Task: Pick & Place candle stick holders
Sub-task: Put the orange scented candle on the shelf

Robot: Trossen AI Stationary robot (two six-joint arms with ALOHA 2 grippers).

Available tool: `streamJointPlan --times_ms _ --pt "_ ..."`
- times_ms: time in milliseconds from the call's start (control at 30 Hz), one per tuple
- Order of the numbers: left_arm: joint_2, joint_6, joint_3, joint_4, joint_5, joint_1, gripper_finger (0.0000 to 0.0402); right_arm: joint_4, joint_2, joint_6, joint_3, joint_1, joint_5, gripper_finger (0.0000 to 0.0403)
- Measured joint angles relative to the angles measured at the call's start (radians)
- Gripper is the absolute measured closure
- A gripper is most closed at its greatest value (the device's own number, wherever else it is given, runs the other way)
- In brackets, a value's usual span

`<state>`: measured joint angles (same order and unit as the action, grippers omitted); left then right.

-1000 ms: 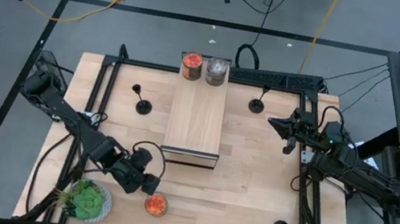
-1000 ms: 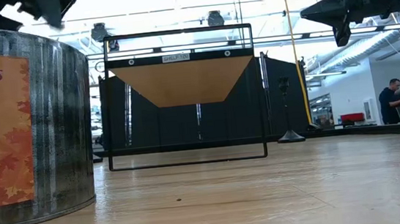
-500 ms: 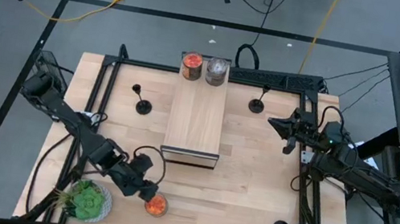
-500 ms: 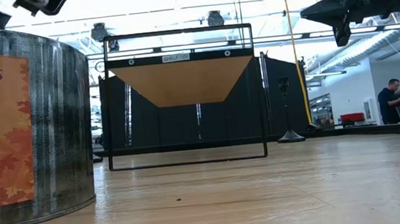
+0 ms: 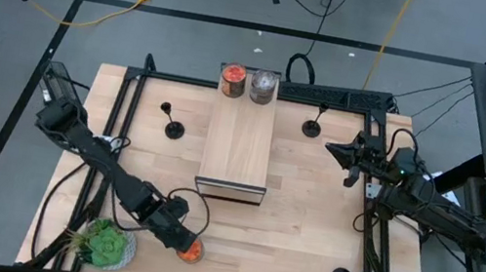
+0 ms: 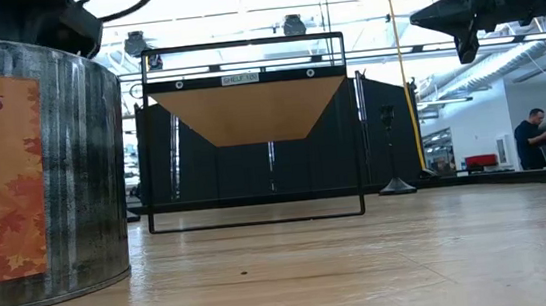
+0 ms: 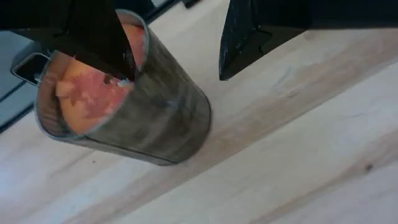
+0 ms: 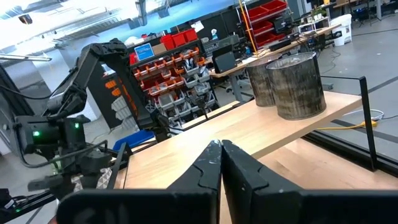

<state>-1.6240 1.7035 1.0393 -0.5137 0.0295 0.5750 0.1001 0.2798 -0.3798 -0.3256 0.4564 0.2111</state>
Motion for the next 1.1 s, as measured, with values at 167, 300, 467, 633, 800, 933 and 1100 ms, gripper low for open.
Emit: streamJointPlan --times_ms 167,300,467,633,800,933,1100 --pt "-0.02 0.007 0.0 0.007 -0.001 -0.005 0.0163 0.0 0.0 0.0 0.0 0.0 0.0 0.0399" --pt "-0.019 0.007 0.0 0.02 -0.004 -0.012 0.0163 0.0 0.0 0.0 0.0 0.0 0.0 0.0399" --pt "-0.014 0.005 0.0 0.02 -0.003 -0.017 0.0163 0.0 0.0 0.0 0.0 0.0 0.0 0.0399" --pt "-0.014 0.006 0.0 0.021 -0.003 -0.016 0.0163 0.0 0.0 0.001 0.0 0.0 0.0 0.0399" --pt "-0.014 0.003 0.0 0.021 -0.003 -0.016 0.0163 0.0 0.0 0.002 0.0 0.0 0.0 0.0399" --pt "-0.014 0.003 0.0 0.012 -0.001 -0.016 0.0163 0.0 0.0 0.003 0.0 0.0 0.0 0.0399" --pt "-0.014 0.005 0.001 -0.023 0.004 -0.016 0.0163 0.0 0.0 0.003 0.0 0.0 0.0 0.0399"
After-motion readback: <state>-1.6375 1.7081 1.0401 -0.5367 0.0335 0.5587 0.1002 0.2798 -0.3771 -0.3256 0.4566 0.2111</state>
